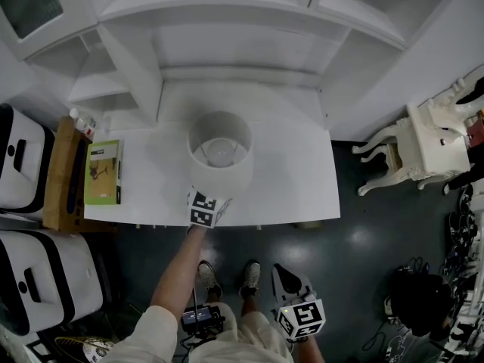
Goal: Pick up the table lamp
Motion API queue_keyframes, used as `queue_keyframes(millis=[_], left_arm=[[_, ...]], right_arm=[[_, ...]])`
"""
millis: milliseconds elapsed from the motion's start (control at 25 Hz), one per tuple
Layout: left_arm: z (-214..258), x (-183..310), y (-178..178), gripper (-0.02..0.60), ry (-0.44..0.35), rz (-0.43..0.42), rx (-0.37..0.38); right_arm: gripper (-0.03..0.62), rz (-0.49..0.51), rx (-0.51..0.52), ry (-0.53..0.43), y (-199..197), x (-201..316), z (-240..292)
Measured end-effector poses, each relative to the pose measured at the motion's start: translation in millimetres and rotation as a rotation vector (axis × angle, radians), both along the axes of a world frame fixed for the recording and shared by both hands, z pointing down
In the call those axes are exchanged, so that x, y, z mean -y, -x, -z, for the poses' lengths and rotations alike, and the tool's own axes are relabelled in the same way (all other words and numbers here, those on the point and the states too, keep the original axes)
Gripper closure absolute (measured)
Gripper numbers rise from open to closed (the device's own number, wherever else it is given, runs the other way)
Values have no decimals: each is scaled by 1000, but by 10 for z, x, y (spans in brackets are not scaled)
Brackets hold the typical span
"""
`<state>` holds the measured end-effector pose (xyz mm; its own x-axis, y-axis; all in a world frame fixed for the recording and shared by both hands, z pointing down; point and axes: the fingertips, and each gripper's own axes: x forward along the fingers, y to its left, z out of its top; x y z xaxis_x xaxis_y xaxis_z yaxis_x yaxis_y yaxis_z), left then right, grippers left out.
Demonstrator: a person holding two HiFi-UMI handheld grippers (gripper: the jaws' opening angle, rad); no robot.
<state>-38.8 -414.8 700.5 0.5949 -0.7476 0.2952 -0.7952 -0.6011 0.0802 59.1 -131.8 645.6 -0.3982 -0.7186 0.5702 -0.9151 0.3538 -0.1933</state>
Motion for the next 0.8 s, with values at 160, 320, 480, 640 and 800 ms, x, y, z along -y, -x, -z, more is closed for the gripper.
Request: queue_keyframes(millis=[160, 320, 480, 640, 800], left_arm=[[-18, -17, 10, 517, 6, 3, 3], [47, -10, 20, 520, 12, 4, -4], [142, -45, 26, 522, 28, -7, 3], [385, -67, 84, 522, 38, 7, -6], [698, -135, 125, 522, 61, 4, -21]], right_arm=[[582, 3, -6, -1, 7, -12, 8], [583, 1, -7, -10, -9, -3, 22], [583, 3, -6, -24, -20, 12, 82], [583, 7, 1, -54, -13, 52, 213], [583, 0, 15, -86, -25, 68, 370]])
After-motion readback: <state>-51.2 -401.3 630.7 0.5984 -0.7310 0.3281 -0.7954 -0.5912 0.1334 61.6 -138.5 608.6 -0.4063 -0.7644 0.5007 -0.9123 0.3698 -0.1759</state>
